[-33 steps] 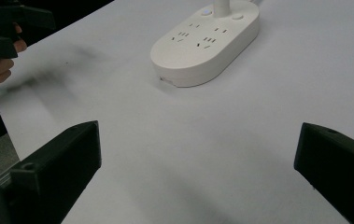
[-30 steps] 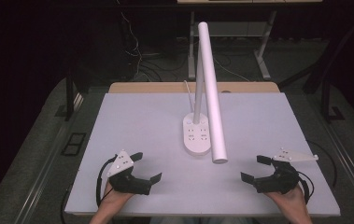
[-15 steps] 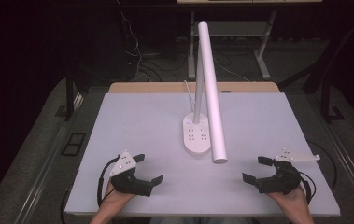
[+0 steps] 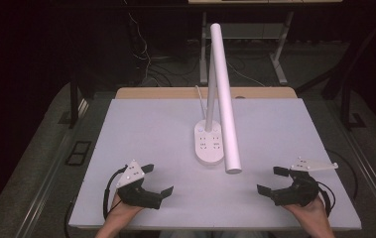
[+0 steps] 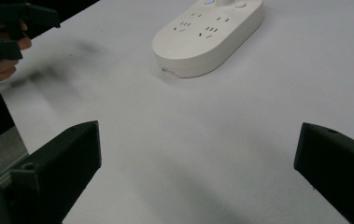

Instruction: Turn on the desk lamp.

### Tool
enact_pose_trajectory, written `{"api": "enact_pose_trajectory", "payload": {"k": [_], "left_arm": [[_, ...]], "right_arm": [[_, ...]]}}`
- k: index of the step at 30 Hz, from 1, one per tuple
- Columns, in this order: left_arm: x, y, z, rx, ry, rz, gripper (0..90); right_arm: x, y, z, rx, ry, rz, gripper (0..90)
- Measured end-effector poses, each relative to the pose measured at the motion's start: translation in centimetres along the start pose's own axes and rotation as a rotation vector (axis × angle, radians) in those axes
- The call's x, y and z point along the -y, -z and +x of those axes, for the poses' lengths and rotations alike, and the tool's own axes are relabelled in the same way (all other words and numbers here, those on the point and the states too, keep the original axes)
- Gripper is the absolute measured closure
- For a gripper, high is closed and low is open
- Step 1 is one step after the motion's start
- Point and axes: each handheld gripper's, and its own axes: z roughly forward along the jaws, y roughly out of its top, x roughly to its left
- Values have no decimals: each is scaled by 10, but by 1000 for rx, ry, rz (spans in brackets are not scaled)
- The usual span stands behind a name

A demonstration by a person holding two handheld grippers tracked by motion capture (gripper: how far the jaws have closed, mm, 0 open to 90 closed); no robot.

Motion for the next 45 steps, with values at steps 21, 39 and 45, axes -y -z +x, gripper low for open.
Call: {"api": "enact_pose_trajectory", "payload": {"k": [21, 39, 45], "left_arm": [[1, 3, 2, -18, 12, 3, 0], [1, 1, 1, -15, 6, 11, 0], [1, 1, 1, -17, 11, 6, 0]], "right_arm": [[-36, -14, -1, -31, 31, 43, 1], [-55, -27, -7, -36, 37, 69, 1], [-65, -32, -8, -39, 48, 79, 1]]}}
